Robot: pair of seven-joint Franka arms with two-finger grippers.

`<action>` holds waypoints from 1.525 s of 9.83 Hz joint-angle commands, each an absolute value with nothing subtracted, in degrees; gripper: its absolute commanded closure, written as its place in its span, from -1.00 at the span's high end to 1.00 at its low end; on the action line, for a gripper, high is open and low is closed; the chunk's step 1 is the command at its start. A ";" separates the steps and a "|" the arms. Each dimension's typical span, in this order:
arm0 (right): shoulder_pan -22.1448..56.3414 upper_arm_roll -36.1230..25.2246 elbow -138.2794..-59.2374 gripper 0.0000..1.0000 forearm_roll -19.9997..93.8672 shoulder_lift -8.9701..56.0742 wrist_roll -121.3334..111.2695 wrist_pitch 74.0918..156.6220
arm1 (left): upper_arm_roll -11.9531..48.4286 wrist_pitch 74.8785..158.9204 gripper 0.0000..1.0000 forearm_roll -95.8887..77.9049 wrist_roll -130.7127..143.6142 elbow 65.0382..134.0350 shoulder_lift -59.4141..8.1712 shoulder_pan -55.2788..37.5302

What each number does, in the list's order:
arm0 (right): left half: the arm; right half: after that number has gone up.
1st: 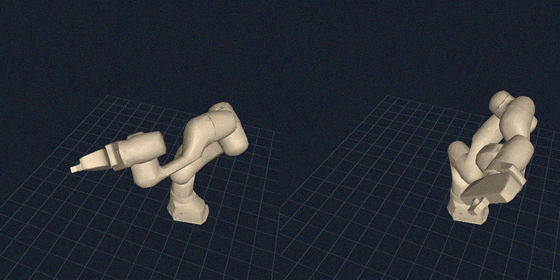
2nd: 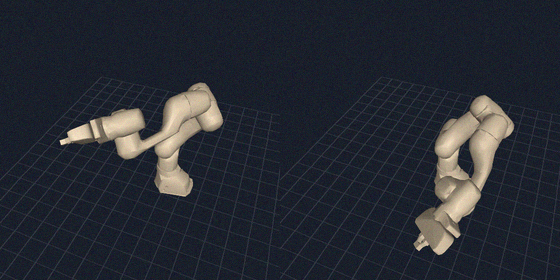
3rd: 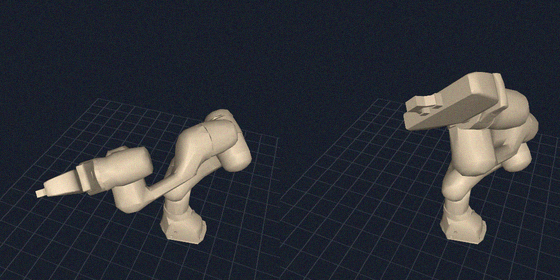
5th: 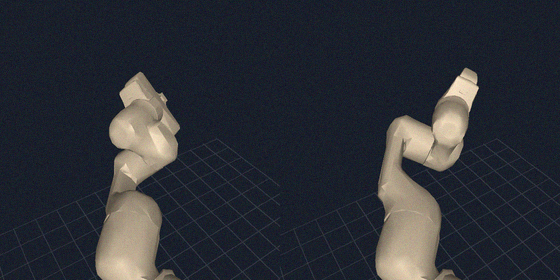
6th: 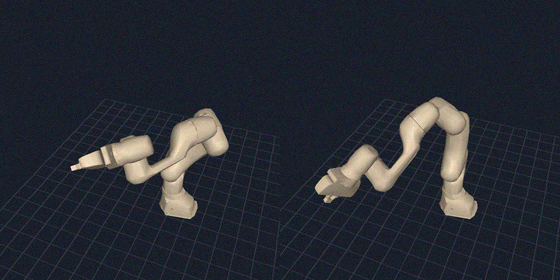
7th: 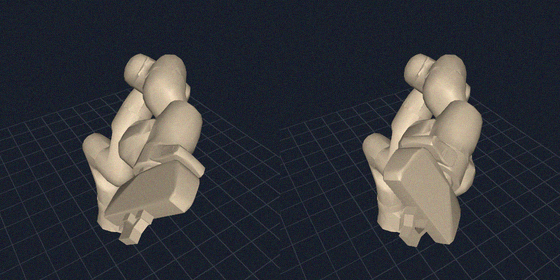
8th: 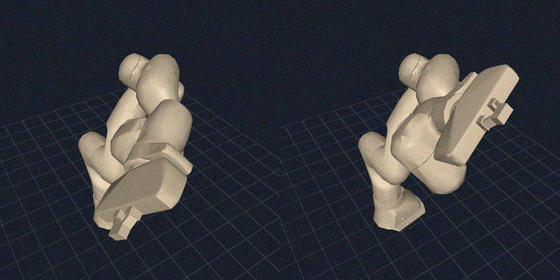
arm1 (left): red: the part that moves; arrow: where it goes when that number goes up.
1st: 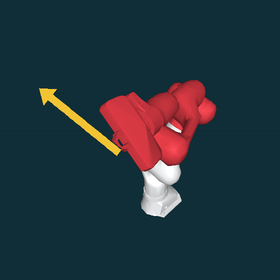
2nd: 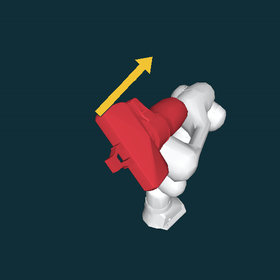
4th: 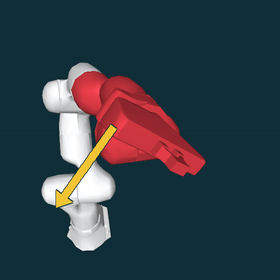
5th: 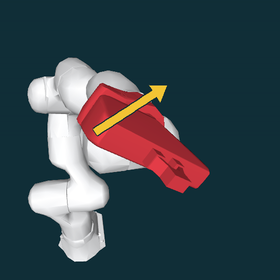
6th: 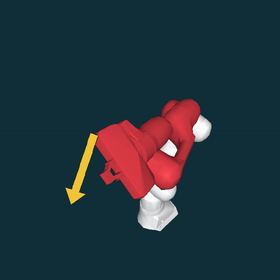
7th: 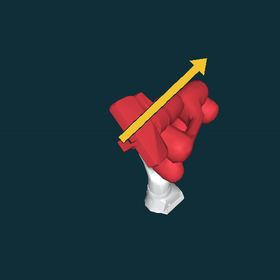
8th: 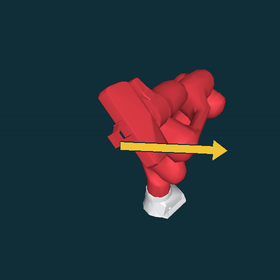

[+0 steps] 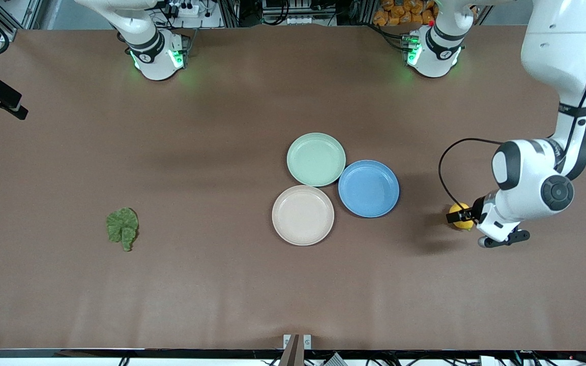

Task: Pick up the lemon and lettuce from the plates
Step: 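Set the lemon on the table and open the left gripper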

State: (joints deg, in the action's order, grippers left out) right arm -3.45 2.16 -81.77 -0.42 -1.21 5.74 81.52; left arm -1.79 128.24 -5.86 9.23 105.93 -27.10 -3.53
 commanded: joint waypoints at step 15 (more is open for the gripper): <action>0.00 -0.35 -82.18 1.00 3.60 -2.11 2.81 78.84 | 2.79 91.52 1.00 1.41 6.00 85.34 -2.29 -0.89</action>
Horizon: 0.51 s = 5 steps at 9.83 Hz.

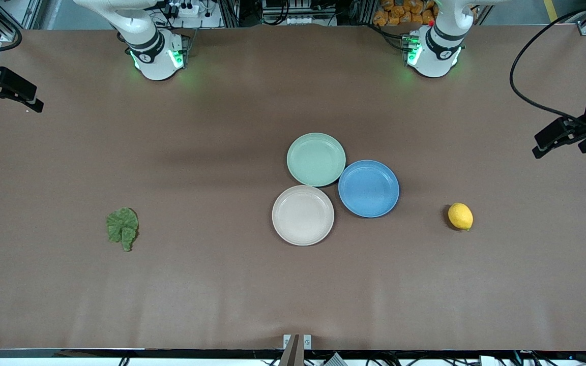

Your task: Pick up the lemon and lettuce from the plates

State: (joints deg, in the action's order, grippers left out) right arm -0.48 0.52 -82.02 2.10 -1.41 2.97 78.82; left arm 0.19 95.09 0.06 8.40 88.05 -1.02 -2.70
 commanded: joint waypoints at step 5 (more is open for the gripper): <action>-1.92 -0.88 -81.91 1.00 3.60 -2.46 2.81 79.80 | 4.40 88.15 1.00 1.32 0.70 83.50 -1.76 0.18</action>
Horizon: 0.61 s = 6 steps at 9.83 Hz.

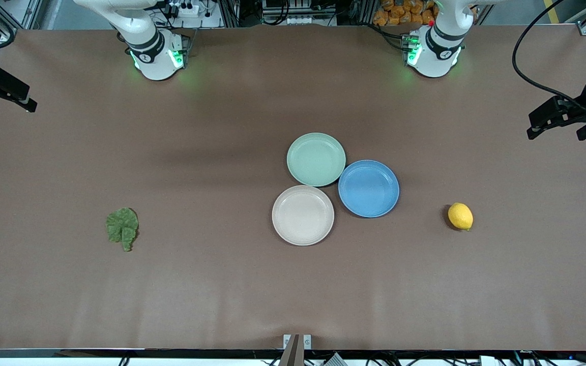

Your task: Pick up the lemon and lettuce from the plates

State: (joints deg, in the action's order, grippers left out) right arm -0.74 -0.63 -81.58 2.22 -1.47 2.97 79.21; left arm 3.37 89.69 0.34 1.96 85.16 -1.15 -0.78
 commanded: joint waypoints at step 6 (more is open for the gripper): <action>-4.39 -0.88 -82.00 1.00 3.60 -2.37 2.11 79.72 | 4.13 88.24 1.00 1.14 1.23 83.50 -0.88 0.09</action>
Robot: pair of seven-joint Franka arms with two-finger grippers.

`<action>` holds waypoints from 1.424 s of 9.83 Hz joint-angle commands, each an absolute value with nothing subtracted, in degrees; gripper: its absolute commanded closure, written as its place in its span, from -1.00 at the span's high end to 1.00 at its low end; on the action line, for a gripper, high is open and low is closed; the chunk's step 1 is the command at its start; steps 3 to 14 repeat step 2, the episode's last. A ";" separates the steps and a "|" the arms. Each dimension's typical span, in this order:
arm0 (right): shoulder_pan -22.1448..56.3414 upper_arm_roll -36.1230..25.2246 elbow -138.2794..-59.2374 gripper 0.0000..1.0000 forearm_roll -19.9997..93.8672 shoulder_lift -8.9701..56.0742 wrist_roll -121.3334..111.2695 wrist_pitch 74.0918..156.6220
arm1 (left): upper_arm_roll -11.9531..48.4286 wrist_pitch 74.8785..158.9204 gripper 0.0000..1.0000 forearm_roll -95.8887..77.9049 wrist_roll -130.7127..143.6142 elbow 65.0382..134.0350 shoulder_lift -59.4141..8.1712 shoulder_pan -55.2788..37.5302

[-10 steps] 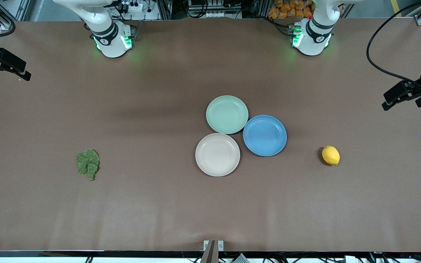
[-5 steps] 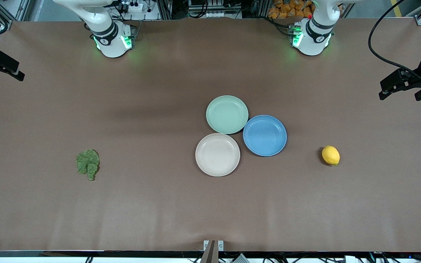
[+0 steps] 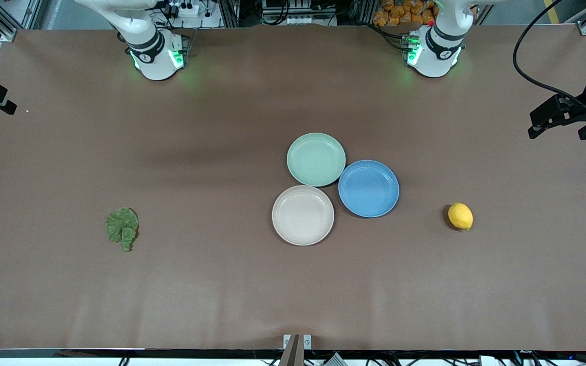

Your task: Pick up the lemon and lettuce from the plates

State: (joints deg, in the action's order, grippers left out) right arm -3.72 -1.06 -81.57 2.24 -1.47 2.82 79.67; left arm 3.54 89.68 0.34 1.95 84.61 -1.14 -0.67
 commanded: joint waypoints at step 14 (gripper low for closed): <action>-4.39 -0.79 -82.00 1.00 3.60 -2.37 2.11 79.72 | 4.83 88.16 1.00 1.14 1.58 83.58 -0.97 -0.18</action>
